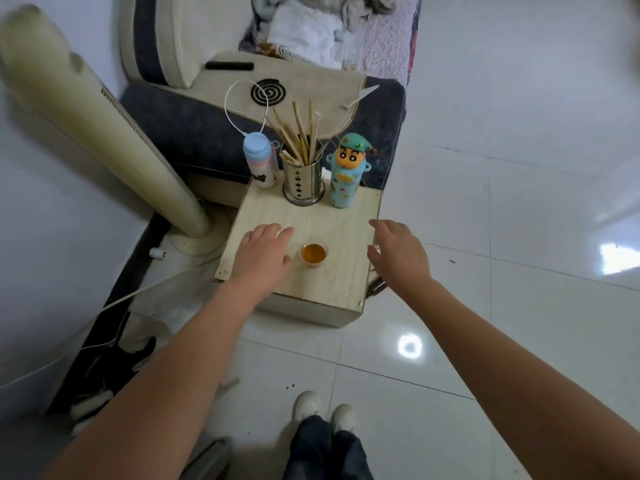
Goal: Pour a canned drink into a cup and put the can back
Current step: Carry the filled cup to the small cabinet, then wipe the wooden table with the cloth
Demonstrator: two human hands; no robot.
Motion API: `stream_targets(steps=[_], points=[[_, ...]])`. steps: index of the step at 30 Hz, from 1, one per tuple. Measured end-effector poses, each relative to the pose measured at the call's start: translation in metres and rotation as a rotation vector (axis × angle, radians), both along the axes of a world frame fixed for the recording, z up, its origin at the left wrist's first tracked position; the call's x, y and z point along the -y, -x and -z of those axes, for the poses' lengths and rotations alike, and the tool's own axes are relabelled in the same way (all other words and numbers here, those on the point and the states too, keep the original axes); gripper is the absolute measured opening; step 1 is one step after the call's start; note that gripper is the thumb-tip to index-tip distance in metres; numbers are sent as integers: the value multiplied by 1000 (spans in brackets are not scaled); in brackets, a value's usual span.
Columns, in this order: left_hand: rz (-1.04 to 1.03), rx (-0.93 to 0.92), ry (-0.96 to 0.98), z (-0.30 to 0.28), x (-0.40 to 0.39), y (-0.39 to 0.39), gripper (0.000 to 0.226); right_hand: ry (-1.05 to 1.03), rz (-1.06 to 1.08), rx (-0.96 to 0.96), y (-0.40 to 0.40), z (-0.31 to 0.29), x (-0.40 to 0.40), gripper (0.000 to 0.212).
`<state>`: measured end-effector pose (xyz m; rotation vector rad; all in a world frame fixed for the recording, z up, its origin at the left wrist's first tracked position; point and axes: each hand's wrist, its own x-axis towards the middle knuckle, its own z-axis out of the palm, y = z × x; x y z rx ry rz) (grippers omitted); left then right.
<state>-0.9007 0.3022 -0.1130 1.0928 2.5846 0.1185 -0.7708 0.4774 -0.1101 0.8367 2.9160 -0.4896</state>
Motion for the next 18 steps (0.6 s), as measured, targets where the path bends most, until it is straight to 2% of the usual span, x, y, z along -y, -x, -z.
stream_targets(steps=[7, 13, 18], points=[[43, -143, -119, -81, -14, -47, 51, -129, -49, -31, -62, -82, -4, 44], [95, -132, -150, -102, -24, -97, 51, -52, 70, -54, -124, -110, -1, 46], [191, -179, -179, -110, -46, -123, 49, -83, 186, -75, -171, -117, -2, 46]])
